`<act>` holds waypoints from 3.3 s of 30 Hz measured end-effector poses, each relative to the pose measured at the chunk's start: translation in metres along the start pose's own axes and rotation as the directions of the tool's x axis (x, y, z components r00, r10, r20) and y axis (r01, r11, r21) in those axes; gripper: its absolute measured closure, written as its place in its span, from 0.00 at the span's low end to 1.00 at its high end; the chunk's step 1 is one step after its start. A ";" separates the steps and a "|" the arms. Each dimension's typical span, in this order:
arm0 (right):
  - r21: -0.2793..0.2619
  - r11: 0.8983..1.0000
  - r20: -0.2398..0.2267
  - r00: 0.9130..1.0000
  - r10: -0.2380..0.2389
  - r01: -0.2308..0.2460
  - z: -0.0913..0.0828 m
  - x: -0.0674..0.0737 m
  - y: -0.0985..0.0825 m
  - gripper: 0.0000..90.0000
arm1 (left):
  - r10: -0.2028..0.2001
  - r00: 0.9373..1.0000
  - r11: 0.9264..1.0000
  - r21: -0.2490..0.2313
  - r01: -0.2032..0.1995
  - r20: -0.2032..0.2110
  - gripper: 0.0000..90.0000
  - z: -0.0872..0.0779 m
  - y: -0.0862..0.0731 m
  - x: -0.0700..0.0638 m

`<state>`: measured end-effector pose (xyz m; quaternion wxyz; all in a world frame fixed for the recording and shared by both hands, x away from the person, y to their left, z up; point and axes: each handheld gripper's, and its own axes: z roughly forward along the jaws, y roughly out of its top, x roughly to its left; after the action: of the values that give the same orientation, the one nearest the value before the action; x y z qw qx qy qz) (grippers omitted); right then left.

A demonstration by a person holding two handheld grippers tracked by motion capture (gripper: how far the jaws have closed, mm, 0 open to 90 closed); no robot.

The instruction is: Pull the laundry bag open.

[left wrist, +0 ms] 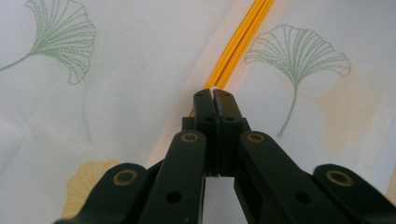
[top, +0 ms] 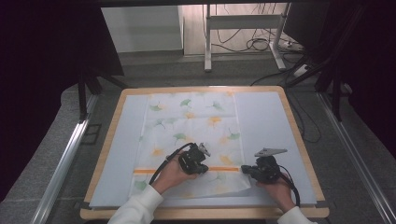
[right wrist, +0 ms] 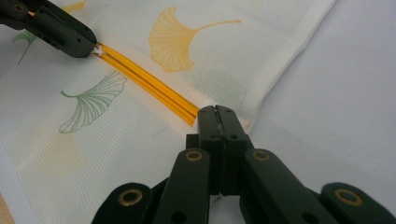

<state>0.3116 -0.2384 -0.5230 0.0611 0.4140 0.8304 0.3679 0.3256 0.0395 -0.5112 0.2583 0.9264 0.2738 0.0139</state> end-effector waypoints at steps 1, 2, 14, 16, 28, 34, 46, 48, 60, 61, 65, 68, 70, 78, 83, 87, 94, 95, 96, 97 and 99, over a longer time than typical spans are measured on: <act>0.001 1.000 0.000 1.000 0.000 0.000 0.000 0.000 0.000 1.00 | 0.001 1.000 1.000 0.002 -0.001 -0.005 1.00 -0.001 -0.001 0.000; -0.001 1.000 0.001 1.000 0.000 0.000 0.000 0.000 0.000 1.00 | -0.001 1.000 1.000 0.002 0.001 -0.005 1.00 -0.001 -0.002 0.001; 0.002 1.000 -0.014 1.000 0.005 -0.004 0.000 -0.003 0.000 1.00 | -0.031 0.999 1.000 0.002 0.031 0.007 1.00 -0.006 -0.010 0.008; 0.002 1.000 -0.015 1.000 0.007 -0.007 0.000 -0.002 0.000 1.00 | -0.040 0.999 0.999 0.000 0.040 0.009 1.00 -0.007 -0.012 0.009; 0.008 1.000 -0.014 1.000 -0.004 0.004 0.000 -0.002 0.001 1.00 | -0.062 0.998 0.998 0.002 0.062 -0.012 1.00 -0.014 -0.023 0.012; 0.008 1.000 -0.008 1.000 -0.009 0.009 0.000 -0.001 0.001 1.00 | -0.088 0.996 0.996 -0.007 0.088 -0.010 1.00 -0.016 -0.029 0.014; 0.006 1.000 -0.003 1.000 -0.012 0.012 0.001 0.000 0.001 0.99 | -0.114 0.993 0.993 -0.014 0.113 -0.013 1.00 -0.021 -0.039 0.018; 0.006 1.000 -0.002 1.000 -0.013 0.013 0.001 0.000 0.001 0.99 | -0.115 0.993 0.993 -0.015 0.115 -0.019 1.00 -0.023 -0.041 0.018; 0.006 1.000 -0.004 1.000 -0.013 0.013 0.000 0.000 0.001 0.99 | -0.136 0.990 0.991 -0.014 0.136 -0.031 1.00 -0.030 -0.054 0.023; 0.006 1.000 -0.004 1.000 -0.014 0.014 0.000 0.000 0.001 0.99 | -0.141 0.989 0.990 -0.021 0.141 -0.033 1.00 -0.030 -0.055 0.023; 0.008 1.000 -0.007 1.000 -0.013 0.013 0.000 -0.001 0.001 0.99 | -0.149 0.988 0.989 -0.019 0.149 -0.032 1.00 -0.033 -0.059 0.026; 0.010 1.000 -0.009 1.000 -0.013 0.013 0.000 -0.001 0.001 0.99 | -0.157 0.987 0.988 -0.020 0.156 -0.033 1.00 -0.034 -0.062 0.027; 0.010 1.000 -0.009 1.000 -0.014 0.014 0.000 -0.001 0.001 0.99 | -0.158 0.987 0.987 -0.024 0.157 -0.039 1.00 -0.034 -0.063 0.027; 0.010 1.000 -0.009 1.000 -0.013 0.013 0.000 -0.001 0.001 0.99 | -0.170 0.984 0.985 -0.022 0.169 -0.053 1.00 -0.038 -0.069 0.030; 0.009 1.000 -0.009 1.000 -0.014 0.014 0.000 -0.001 0.001 0.99 | -0.185 0.981 0.983 -0.031 0.184 -0.051 1.00 -0.040 -0.074 0.032; 0.006 1.000 -0.006 1.000 -0.014 0.014 0.000 0.000 0.001 0.99 | -0.196 0.979 0.980 -0.032 0.195 -0.060 1.00 -0.043 -0.078 0.033; 0.008 1.000 -0.008 1.000 -0.015 0.015 0.000 -0.001 0.001 0.99 | -0.220 0.973 0.975 -0.038 0.218 -0.063 1.00 -0.047 -0.086 0.037; 0.007 1.000 -0.005 1.000 -0.017 0.017 0.000 0.000 0.001 0.99 | -0.220 0.973 0.975 -0.038 0.218 -0.064 1.00 -0.047 -0.086 0.037; 0.007 1.000 -0.004 1.000 -0.018 0.018 0.000 0.000 0.001 0.99 | -0.223 0.973 0.975 -0.038 0.221 -0.065 1.00 -0.048 -0.088 0.037; 0.011 1.000 -0.006 1.000 -0.021 0.021 0.000 0.000 0.002 0.99 | -0.224 0.972 0.974 -0.038 0.222 -0.065 1.00 -0.049 -0.089 0.038; 0.006 1.000 -0.004 1.000 -0.017 0.017 0.000 0.000 0.001 0.99 | -0.230 0.971 0.973 -0.038 0.228 -0.067 1.00 -0.050 -0.091 0.039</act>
<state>0.3128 -0.2378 -0.5225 0.0613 0.4063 0.8352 0.3656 0.3051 0.1486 -0.5167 0.2623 0.8835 0.3875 0.0213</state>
